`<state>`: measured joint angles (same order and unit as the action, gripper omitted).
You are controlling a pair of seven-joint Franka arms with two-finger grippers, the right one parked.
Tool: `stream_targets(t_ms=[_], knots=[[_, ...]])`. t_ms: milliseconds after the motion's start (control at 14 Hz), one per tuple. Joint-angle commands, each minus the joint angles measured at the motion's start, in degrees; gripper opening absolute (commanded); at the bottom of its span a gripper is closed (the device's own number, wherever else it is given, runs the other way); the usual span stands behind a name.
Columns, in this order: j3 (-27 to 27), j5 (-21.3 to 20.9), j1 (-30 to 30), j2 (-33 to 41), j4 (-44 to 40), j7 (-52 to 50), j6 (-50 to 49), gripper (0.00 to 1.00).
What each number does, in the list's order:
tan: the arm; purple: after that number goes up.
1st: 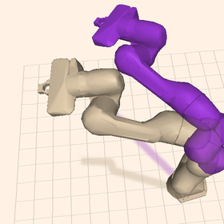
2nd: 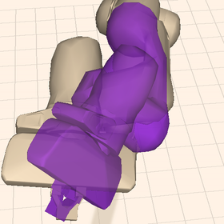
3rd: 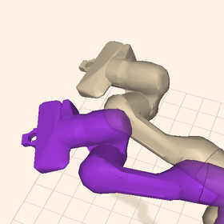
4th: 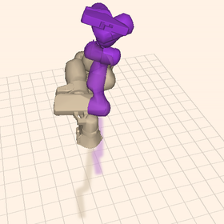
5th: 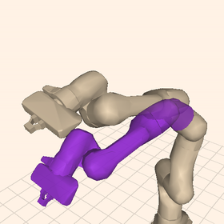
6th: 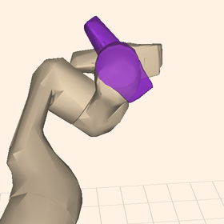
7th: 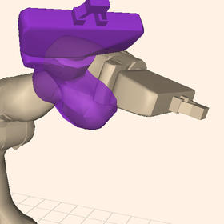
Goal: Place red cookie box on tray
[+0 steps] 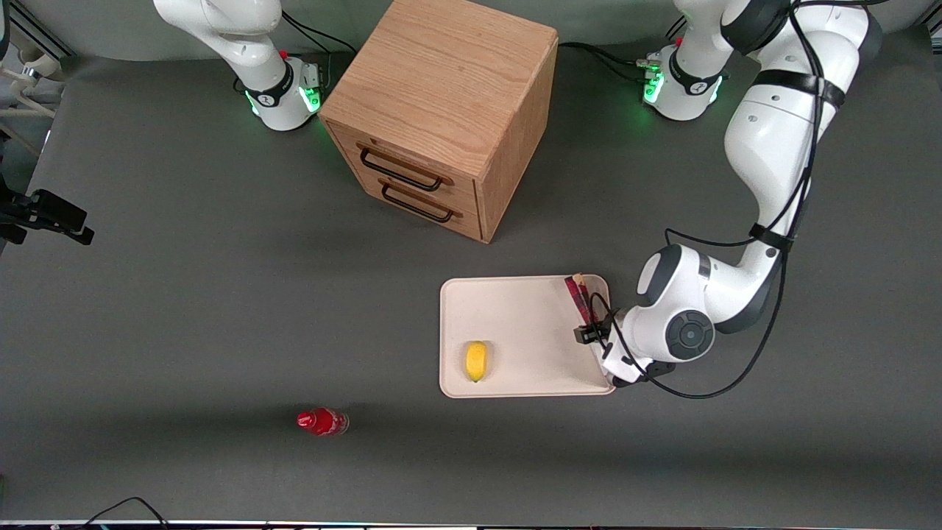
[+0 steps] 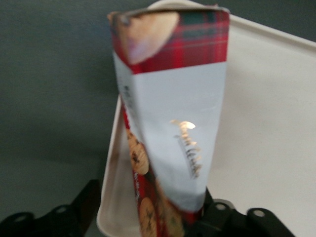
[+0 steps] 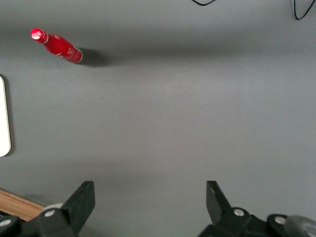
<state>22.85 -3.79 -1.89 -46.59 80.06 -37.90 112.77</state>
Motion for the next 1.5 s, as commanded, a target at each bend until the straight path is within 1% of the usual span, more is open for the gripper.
stream_targets(t_ms=[0,143,429,571,786,929,1071,1214,1357,1429], knots=[[-0.2,-0.2,0.7,3.2,-5.8,-1.1,-11.0,1.0],[-0.1,0.2,2.7,5.2,-8.5,-0.1,-17.3,1.0],[-0.7,-0.4,5.6,14.7,-8.3,1.8,-27.4,1.0],[-5.2,0.0,5.5,20.5,-8.0,7.5,-32.7,1.0],[-11.6,0.5,5.1,28.2,-6.3,19.8,-40.7,1.0],[-15.3,0.7,5.1,33.9,-1.8,26.3,-42.9,1.0],[-18.5,2.3,4.9,40.9,5.5,29.8,-41.7,1.0],[-21.4,2.3,3.8,48.1,13.8,34.1,-39.4,1.0],[-22.3,2.3,3.0,55.1,21.9,34.6,-35.4,1.0],[-22.3,2.2,2.9,56.6,23.5,34.6,-34.9,1.0]])
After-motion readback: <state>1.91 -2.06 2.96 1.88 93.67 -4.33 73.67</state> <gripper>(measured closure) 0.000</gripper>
